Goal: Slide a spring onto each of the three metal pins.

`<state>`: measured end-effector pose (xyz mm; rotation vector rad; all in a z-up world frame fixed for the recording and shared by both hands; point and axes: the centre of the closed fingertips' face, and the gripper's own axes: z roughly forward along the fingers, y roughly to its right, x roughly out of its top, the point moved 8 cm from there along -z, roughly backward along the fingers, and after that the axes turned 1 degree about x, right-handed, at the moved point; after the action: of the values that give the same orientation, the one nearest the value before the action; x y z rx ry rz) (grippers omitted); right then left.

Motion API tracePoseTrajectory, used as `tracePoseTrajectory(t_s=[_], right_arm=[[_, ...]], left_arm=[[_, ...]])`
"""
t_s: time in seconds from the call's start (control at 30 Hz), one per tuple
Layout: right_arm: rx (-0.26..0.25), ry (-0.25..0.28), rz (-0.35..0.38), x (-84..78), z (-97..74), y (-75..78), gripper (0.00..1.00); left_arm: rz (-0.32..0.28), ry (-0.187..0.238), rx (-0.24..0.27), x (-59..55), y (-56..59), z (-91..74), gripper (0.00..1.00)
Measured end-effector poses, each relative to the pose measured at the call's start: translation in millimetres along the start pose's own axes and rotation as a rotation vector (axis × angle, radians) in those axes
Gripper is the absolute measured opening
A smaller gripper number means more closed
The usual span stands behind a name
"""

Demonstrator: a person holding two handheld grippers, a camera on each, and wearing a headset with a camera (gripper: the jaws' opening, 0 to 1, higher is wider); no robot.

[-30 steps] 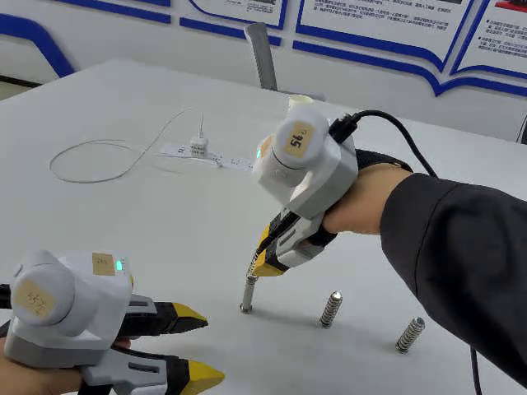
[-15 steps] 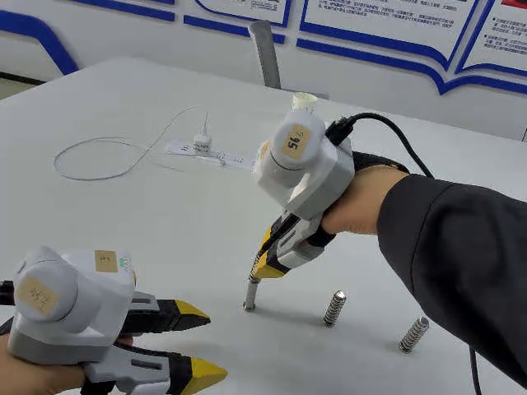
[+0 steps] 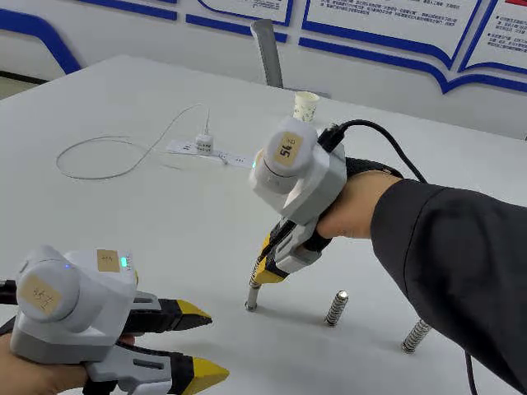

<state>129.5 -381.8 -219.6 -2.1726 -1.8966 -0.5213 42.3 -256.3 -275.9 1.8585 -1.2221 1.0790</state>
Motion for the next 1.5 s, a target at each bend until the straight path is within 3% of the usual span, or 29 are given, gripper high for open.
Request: tracePoseTrajectory(t_s=[0.63, 1.5], right_arm=[[0.011, -0.033, 0.026, -8.7, 16.5, 1.6, 0.12], [0.009, -0.033, 0.055, -14.1, 30.6, 0.4, 0.12]], left_arm=[[-0.003, -0.003, 0.001, -0.6, -0.1, -0.1, 0.4], [-0.005, -0.003, 0.003, -0.7, 0.3, -0.5, 0.4]])
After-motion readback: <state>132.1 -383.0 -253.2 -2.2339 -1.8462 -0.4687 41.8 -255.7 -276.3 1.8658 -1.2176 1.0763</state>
